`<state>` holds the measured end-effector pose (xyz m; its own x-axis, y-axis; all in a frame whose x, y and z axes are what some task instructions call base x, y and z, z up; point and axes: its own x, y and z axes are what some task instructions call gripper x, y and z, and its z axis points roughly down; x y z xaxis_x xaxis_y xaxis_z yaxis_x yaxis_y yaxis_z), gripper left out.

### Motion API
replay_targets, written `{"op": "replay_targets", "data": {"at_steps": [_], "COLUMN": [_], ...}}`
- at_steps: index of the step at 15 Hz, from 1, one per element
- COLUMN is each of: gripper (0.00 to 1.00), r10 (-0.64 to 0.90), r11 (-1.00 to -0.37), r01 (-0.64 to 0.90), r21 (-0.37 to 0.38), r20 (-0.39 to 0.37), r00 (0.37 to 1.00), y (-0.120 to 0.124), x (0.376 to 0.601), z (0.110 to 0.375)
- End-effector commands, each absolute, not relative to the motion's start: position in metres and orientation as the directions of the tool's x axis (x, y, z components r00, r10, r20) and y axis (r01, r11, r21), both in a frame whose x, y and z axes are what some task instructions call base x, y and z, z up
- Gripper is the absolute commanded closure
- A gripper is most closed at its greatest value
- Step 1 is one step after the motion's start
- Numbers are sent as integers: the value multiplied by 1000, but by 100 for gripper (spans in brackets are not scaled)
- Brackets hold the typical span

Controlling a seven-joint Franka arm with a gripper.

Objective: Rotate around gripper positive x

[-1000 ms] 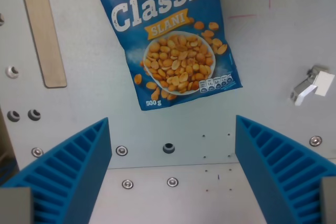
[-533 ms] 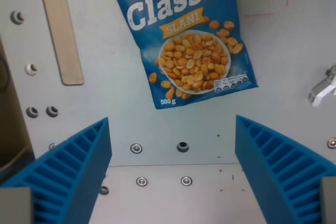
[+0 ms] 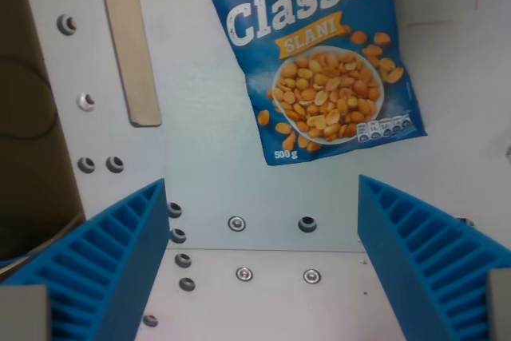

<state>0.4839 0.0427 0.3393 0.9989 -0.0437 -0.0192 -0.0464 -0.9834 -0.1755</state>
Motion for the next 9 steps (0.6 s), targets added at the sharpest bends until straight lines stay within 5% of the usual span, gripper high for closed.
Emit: {"op": "replay_targets", "data": {"at_steps": [1,9], "gripper": [0,0], "r10": [-27,-27], "r11": [-922,-875], "r01": [-28,-27], "r21": [-387,-483], "r20": [-7,-7], "r00": [1000,1000], "y": [38,38], "x": [482,482], "z": [340,340]}}
